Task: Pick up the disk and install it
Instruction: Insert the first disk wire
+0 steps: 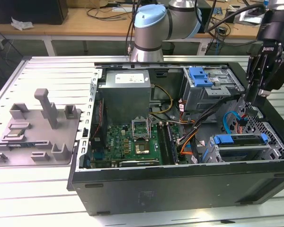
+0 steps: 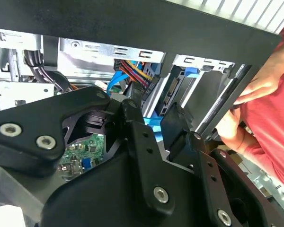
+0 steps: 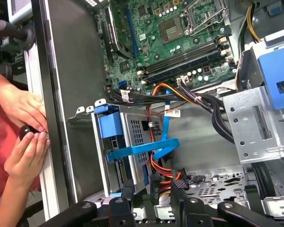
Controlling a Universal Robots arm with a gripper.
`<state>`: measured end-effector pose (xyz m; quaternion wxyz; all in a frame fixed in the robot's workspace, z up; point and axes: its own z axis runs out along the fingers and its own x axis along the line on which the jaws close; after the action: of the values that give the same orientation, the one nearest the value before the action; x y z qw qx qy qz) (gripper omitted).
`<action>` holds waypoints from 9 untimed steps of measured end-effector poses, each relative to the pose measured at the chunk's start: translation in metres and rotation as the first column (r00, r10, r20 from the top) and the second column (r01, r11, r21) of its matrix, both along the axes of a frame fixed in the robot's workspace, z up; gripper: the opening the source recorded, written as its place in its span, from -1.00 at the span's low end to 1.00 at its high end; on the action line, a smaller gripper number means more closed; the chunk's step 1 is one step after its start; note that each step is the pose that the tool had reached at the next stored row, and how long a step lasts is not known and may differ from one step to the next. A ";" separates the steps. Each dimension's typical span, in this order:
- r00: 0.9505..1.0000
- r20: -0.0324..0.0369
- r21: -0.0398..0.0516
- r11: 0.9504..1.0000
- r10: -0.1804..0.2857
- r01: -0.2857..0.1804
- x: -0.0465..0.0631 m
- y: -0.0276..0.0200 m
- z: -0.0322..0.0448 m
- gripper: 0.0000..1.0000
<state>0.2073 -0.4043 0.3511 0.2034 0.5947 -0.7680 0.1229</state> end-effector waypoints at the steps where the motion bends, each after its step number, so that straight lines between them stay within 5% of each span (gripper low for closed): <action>1: 1.000 0.000 0.000 1.000 0.000 0.000 0.000 0.0001 -0.0007 -0.11; 9: 1.000 -0.024 -0.001 1.000 0.004 -0.004 0.004 0.0000 -0.0049 -0.29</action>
<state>0.2115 -0.4042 0.3462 0.2127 0.5975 -0.7644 0.1163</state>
